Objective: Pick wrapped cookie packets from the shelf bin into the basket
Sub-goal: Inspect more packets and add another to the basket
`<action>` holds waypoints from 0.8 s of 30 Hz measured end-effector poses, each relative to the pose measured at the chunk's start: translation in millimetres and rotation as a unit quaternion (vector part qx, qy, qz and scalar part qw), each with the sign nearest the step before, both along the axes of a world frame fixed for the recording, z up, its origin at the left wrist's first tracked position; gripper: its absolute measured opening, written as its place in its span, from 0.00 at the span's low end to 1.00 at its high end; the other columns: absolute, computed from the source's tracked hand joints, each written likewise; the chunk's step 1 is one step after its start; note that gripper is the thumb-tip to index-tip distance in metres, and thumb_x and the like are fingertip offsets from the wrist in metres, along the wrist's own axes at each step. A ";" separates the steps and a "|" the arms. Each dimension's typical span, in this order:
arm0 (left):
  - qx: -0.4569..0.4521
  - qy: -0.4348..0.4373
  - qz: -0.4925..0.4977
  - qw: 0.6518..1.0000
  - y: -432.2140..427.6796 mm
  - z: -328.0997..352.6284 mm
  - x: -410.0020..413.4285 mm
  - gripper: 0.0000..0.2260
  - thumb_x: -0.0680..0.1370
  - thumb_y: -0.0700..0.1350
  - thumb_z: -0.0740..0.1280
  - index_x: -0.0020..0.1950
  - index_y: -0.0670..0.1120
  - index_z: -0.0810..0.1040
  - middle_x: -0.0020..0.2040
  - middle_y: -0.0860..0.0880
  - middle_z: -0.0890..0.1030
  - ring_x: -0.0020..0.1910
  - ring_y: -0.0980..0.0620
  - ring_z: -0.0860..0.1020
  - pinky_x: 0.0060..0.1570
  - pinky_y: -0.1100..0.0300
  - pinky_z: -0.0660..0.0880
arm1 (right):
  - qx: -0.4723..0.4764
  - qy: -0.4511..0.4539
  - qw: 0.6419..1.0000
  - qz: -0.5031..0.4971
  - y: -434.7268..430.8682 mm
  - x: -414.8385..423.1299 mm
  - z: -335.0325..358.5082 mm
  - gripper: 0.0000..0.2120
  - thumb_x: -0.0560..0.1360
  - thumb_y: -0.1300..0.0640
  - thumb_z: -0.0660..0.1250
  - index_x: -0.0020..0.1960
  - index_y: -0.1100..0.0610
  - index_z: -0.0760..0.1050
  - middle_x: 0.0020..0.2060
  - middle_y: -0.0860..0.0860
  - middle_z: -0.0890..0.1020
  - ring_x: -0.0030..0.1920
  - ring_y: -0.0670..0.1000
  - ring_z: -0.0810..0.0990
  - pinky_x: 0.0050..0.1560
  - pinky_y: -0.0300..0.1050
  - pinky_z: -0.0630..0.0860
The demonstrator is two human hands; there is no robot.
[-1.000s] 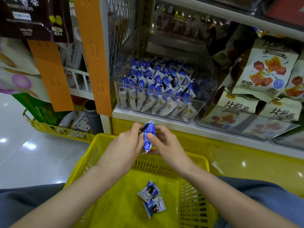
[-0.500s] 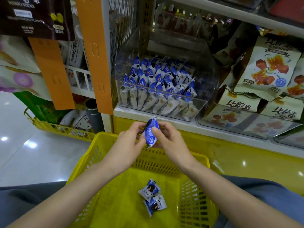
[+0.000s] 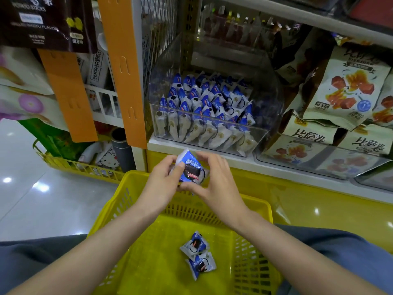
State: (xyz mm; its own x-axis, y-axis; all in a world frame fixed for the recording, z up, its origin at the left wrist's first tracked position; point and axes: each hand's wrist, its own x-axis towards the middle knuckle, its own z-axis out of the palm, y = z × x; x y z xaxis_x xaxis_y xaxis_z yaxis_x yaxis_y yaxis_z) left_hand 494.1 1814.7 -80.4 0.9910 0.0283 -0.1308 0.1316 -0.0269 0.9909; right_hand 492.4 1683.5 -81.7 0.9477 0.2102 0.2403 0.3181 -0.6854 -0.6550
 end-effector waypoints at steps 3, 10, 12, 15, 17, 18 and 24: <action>-0.094 0.030 0.022 0.995 1.0 2.7 1.3 0.08 0.81 0.40 0.55 0.49 0.44 0.74 0.44 0.47 0.82 0.36 0.58 0.82 0.34 0.62 0.79 | 0.134 0.144 0.979 -0.047 0.3 5.7 3.9 0.18 0.76 0.49 0.63 0.62 0.55 0.68 0.54 0.50 0.77 0.54 0.46 0.76 0.56 0.44 0.74; -0.071 0.080 0.032 0.994 4.7 5.4 4.4 0.05 0.80 0.42 0.59 0.50 0.46 0.74 0.44 0.49 0.82 0.38 0.57 0.82 0.44 0.58 0.79 | 0.333 0.241 0.908 -0.083 -11.7 13.9 10.5 0.07 0.78 0.58 0.62 0.43 0.55 0.76 0.39 0.52 0.83 0.36 0.44 0.81 0.36 0.36 0.78; -0.076 0.072 0.021 0.994 5.5 6.7 3.0 0.05 0.79 0.45 0.61 0.50 0.45 0.75 0.45 0.48 0.83 0.41 0.55 0.83 0.46 0.53 0.79 | 0.266 0.166 0.945 -0.088 -14.3 15.2 12.8 0.07 0.77 0.58 0.63 0.40 0.53 0.75 0.38 0.53 0.83 0.38 0.46 0.80 0.39 0.41 0.78; -0.052 0.032 0.020 0.998 5.7 10.2 1.9 0.09 0.80 0.47 0.60 0.49 0.45 0.77 0.43 0.50 0.84 0.39 0.58 0.82 0.43 0.54 0.79 | 0.201 0.087 0.971 -0.092 -14.3 15.4 16.6 0.08 0.77 0.57 0.63 0.39 0.51 0.74 0.38 0.55 0.82 0.39 0.52 0.80 0.40 0.47 0.76; -0.061 0.036 0.032 0.997 5.9 12.5 2.8 0.09 0.80 0.47 0.60 0.48 0.45 0.78 0.42 0.49 0.84 0.37 0.58 0.82 0.36 0.59 0.79 | 0.193 0.113 0.969 -0.110 -11.3 15.8 16.3 0.08 0.77 0.57 0.63 0.39 0.52 0.73 0.40 0.58 0.82 0.39 0.55 0.79 0.39 0.50 0.75; -0.070 0.048 0.041 0.996 6.5 13.6 3.6 0.09 0.80 0.47 0.60 0.47 0.45 0.78 0.41 0.48 0.84 0.35 0.57 0.82 0.33 0.61 0.79 | 0.193 0.145 0.963 -0.116 -9.4 15.7 15.8 0.09 0.78 0.57 0.62 0.38 0.54 0.72 0.40 0.59 0.82 0.37 0.53 0.78 0.39 0.50 0.74; -0.102 0.073 -0.064 0.990 12.3 19.6 2.0 0.23 0.72 0.59 0.62 0.57 0.43 0.76 0.50 0.47 0.83 0.48 0.52 0.81 0.44 0.56 0.77 | 0.386 0.388 0.831 -0.097 -4.6 9.3 16.5 0.09 0.79 0.60 0.59 0.44 0.62 0.74 0.33 0.53 0.80 0.28 0.43 0.78 0.26 0.31 0.74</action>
State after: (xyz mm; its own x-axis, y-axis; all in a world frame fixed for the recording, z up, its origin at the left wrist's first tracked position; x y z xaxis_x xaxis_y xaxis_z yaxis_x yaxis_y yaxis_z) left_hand 496.1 1827.0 -60.7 0.9549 -0.1384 -0.2627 0.2821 0.1464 0.9482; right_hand 501.7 1678.9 -65.3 0.8786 0.1012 -0.4668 -0.4727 0.0449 -0.8801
